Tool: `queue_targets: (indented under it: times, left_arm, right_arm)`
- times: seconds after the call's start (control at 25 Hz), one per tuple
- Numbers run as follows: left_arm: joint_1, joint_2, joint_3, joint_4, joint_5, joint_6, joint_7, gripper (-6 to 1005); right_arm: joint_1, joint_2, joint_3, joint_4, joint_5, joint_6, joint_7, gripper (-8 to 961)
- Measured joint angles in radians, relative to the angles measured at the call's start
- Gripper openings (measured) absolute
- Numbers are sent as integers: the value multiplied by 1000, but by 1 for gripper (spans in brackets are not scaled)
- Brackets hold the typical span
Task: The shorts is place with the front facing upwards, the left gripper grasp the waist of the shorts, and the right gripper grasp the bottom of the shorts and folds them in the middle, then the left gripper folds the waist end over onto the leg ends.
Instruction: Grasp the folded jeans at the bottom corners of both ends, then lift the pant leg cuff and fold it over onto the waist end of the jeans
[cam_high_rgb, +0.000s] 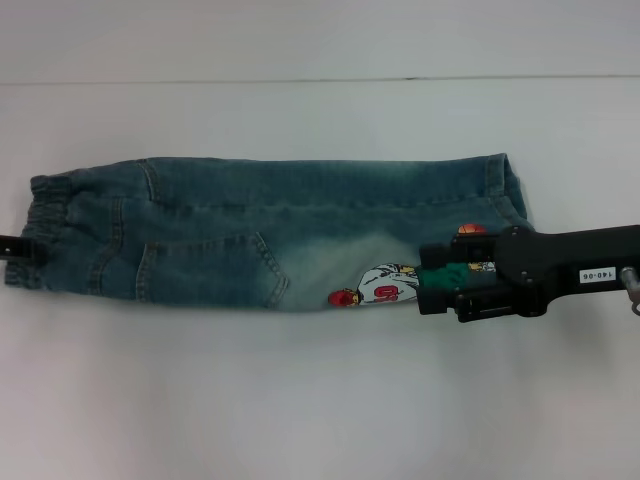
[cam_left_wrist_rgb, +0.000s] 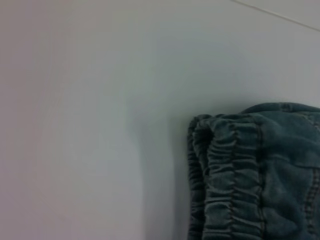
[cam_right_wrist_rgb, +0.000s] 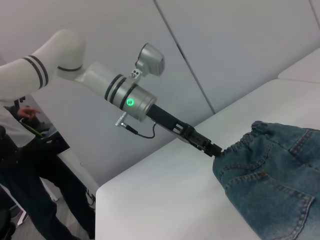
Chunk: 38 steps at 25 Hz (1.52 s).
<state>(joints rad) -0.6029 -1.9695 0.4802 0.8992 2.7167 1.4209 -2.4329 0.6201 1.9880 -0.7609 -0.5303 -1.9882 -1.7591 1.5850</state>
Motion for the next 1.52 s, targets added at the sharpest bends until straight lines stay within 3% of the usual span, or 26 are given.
queue_targets:
  times: [0.56,1.12,1.32,1.52]
  left_arm:
    - [-19,6,6,-99,35,-90,-12,849]
    - [-39,-8,64,-114,25,-90,0,572]
    - [-40,-9,69,-109,25,-88,0,380]
    - [-40,-9,69,-102,21,-79,2,316]
  right_arm:
    - [0,11,-1,0,0,24,-1,820]
    - [1,14,-9,-1,0,32,0,801]
    - [-1,14,-12,-1,0,32,0,794]
    - [-4,14,-12,-1,0,34,-12,787]
